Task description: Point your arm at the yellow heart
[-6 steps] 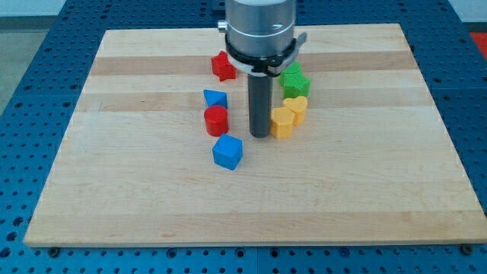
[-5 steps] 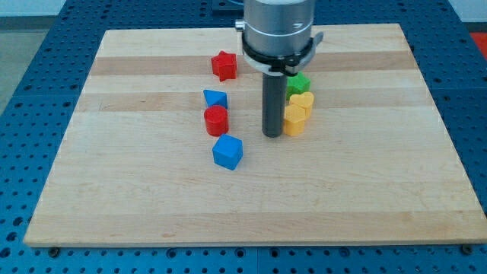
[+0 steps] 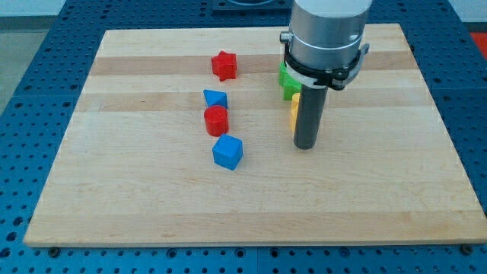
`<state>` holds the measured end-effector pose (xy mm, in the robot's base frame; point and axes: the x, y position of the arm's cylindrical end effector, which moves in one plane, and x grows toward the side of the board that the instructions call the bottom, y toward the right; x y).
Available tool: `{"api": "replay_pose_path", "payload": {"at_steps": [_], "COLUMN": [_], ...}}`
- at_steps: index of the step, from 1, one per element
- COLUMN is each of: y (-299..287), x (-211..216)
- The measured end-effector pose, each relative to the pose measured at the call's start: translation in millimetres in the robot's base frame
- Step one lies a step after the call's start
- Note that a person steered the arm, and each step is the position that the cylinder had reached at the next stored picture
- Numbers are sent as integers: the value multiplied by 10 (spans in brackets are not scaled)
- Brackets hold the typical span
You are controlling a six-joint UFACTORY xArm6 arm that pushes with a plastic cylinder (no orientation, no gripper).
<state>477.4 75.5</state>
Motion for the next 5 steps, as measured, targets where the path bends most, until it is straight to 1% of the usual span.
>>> {"api": "replay_pose_path", "payload": {"at_steps": [1, 2, 3, 5], "y": [17, 191, 390, 435], "x": [36, 44, -148, -738]}}
